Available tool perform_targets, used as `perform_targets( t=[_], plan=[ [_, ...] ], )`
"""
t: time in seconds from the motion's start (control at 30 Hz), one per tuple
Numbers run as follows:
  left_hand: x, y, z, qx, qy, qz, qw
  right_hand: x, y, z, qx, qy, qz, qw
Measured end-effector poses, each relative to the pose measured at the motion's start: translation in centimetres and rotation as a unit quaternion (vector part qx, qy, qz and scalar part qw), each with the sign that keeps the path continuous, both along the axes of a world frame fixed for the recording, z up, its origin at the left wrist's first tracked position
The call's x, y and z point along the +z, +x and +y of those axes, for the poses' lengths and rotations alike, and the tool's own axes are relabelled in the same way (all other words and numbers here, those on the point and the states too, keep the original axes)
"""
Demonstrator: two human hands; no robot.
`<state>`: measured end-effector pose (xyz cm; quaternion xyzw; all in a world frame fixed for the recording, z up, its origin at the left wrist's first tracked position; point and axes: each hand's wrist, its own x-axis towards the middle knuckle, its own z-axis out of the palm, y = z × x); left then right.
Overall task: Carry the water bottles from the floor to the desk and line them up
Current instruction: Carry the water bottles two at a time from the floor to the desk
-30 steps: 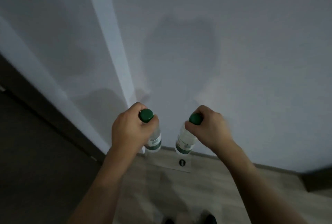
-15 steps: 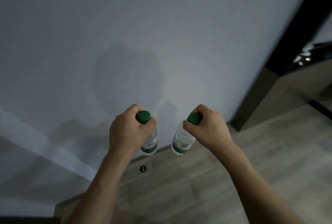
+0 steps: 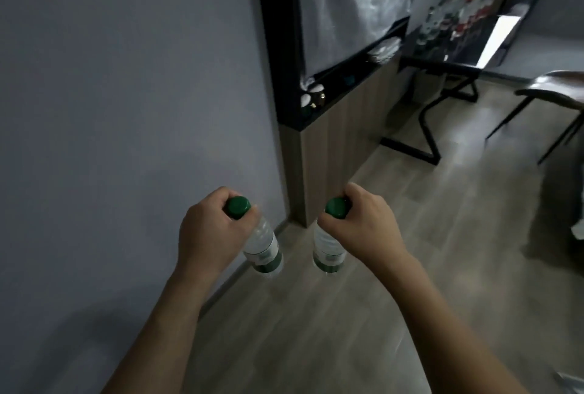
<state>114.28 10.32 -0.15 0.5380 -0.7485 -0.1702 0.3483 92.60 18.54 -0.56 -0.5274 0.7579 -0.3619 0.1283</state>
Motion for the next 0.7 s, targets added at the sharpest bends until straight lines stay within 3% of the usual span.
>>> perform_targets(
  t=[0.4,0.7],
  plan=[
    [1.3,-25.4,-3.6,-0.190,0.019,-0.011,0.982,0.0,-19.8,3.2,-0.192,-0.013,-0.029,0.981],
    [-1.1,-42.6,-10.6,-0.291,0.046,-0.005,0.956,-1.7,-33.9,-2.2,-0.256,0.034,-0.019,0.966]
  ],
)
